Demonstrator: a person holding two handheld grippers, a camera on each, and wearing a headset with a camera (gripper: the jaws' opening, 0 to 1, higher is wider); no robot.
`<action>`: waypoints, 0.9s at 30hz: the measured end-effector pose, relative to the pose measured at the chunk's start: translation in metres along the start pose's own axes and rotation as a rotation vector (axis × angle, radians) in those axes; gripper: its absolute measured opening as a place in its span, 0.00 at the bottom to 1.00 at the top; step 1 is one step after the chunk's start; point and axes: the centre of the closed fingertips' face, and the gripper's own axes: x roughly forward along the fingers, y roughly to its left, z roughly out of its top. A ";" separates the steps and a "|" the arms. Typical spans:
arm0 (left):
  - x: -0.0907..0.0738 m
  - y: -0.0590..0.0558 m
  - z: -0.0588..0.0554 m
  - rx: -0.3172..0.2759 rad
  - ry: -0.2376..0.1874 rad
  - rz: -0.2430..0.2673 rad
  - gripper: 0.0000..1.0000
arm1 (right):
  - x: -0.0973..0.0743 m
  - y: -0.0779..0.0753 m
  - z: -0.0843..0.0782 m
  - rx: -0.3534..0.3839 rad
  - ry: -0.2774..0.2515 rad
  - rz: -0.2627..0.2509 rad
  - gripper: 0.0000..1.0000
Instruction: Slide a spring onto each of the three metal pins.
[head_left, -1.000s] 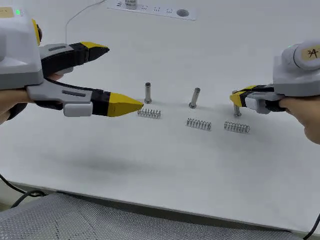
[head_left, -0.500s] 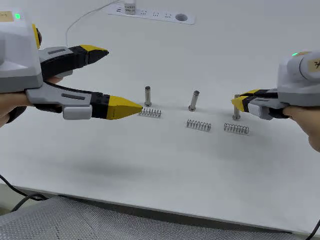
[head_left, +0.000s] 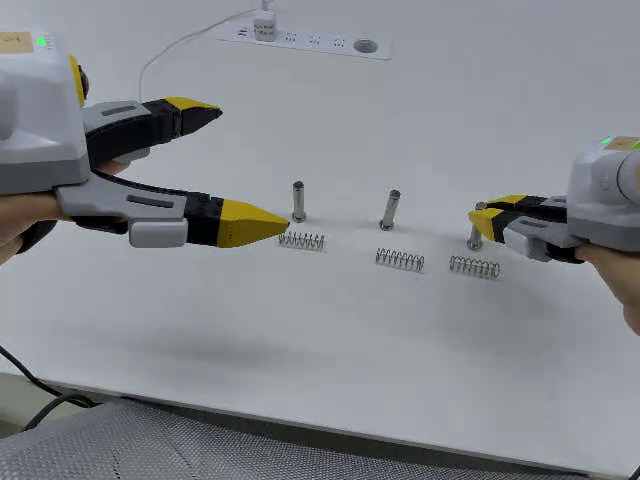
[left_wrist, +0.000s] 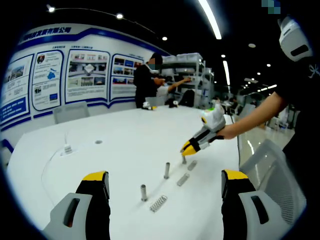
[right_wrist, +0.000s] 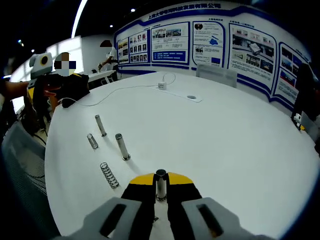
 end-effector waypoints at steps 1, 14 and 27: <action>0.000 0.000 0.000 -0.002 0.000 0.000 0.95 | 0.000 -0.001 0.000 0.008 -0.005 -0.006 0.08; 0.002 -0.006 -0.002 -0.007 0.002 0.006 0.95 | -0.004 -0.003 -0.001 0.026 -0.057 -0.027 0.08; 0.003 -0.008 -0.003 -0.011 0.000 0.000 0.95 | -0.009 -0.005 -0.008 0.029 -0.053 -0.048 0.10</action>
